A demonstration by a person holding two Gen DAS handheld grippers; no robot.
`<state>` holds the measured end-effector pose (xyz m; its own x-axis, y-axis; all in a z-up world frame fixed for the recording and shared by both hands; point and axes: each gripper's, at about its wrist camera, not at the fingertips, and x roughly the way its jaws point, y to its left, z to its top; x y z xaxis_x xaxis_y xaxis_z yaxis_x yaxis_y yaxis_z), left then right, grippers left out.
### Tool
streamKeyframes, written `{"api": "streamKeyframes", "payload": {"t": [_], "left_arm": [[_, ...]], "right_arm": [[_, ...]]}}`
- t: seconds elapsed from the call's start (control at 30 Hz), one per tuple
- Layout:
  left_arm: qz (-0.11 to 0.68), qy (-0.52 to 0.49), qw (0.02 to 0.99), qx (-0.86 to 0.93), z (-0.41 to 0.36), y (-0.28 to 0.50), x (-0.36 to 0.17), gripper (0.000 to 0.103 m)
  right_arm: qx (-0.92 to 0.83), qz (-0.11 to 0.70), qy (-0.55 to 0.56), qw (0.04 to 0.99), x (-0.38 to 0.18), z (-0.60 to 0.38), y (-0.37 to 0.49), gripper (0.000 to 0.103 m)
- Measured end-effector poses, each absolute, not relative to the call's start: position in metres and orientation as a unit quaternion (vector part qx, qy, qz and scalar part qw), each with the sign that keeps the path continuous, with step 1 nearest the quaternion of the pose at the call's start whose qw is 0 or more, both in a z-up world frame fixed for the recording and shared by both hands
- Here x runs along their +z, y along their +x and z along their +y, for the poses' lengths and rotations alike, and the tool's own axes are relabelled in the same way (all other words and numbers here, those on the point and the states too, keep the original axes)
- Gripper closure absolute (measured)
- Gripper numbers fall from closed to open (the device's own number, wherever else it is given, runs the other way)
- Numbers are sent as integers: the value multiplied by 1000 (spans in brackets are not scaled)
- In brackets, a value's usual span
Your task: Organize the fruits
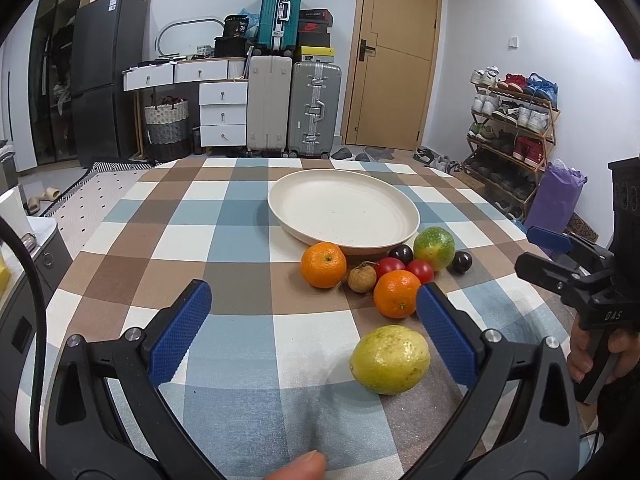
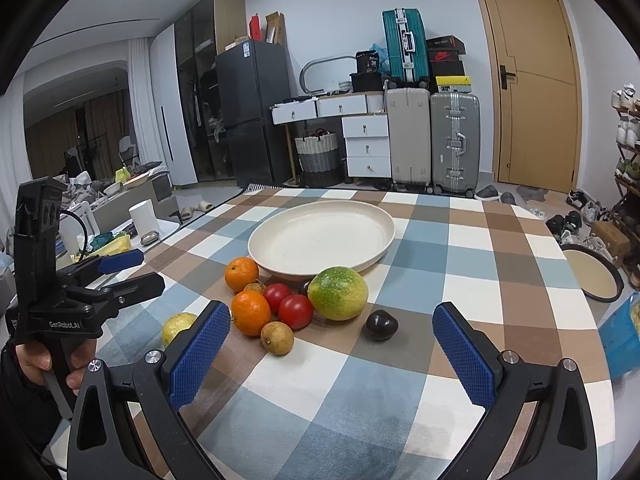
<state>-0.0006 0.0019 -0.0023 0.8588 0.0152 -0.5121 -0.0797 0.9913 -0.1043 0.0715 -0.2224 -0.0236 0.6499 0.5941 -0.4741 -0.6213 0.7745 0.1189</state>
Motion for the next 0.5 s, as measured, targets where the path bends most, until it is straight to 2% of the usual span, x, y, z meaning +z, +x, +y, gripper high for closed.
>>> {"api": "streamKeyframes", "payload": {"t": [0.5], "left_arm": [[336,-63,940,-16,-6,13,-14,1]], "right_arm": [[284,354,-39,890,-46,-213,119,0]]}}
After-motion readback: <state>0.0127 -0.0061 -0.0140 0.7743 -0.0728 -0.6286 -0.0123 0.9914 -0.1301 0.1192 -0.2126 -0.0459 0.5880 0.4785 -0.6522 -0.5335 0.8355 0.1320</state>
